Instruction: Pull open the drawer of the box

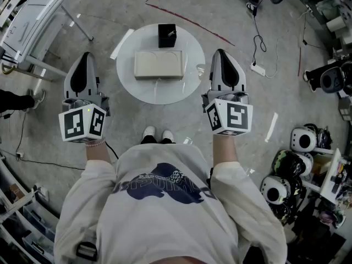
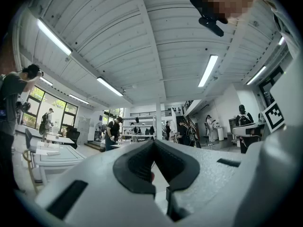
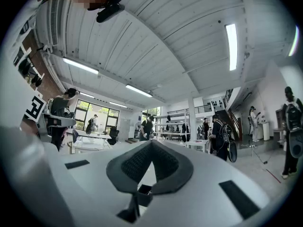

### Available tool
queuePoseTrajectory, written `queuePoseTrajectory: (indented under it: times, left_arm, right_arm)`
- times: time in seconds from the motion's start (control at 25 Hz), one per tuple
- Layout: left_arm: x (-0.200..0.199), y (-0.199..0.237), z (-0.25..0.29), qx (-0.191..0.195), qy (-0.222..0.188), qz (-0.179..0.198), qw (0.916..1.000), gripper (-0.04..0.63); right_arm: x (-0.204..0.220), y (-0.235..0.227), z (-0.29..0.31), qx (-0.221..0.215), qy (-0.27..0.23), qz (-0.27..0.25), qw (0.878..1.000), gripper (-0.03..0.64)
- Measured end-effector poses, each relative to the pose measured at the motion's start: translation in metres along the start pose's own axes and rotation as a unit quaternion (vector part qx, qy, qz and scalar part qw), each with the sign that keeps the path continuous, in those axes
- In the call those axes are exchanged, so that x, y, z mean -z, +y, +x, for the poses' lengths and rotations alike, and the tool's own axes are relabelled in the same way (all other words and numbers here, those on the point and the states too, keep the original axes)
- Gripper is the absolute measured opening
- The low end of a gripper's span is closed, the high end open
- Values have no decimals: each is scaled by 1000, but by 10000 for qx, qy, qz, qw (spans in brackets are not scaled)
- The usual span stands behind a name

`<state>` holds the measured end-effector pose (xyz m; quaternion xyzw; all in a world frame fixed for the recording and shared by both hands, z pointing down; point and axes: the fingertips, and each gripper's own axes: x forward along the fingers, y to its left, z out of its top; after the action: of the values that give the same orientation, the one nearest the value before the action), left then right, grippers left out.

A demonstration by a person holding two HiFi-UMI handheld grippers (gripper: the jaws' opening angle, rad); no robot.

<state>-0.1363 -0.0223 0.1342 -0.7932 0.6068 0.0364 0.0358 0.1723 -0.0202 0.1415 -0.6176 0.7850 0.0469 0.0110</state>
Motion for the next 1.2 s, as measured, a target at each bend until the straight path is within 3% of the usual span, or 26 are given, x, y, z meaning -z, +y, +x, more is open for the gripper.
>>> queuePoseTrajectory:
  times: [0.52, 0.72, 0.92, 1.2]
  left_arm:
    - [-2, -1, 7, -18, 21, -3, 10000, 8]
    - [9, -1, 0, -63, 200, -108, 9997, 8]
    - [36, -7, 2, -90, 584, -160, 9981, 8]
    - [90, -26, 4, -1, 1438, -323, 9891, 9]
  right_arm:
    - [0, -3, 5, -5, 54, -226, 9997, -3]
    - [12, -4, -2, -39, 248, 49, 9997, -3]
    - [33, -13, -8, -220, 398, 857, 9953, -3]
    - [69, -18, -13, -493, 891, 1014, 9896, 11]
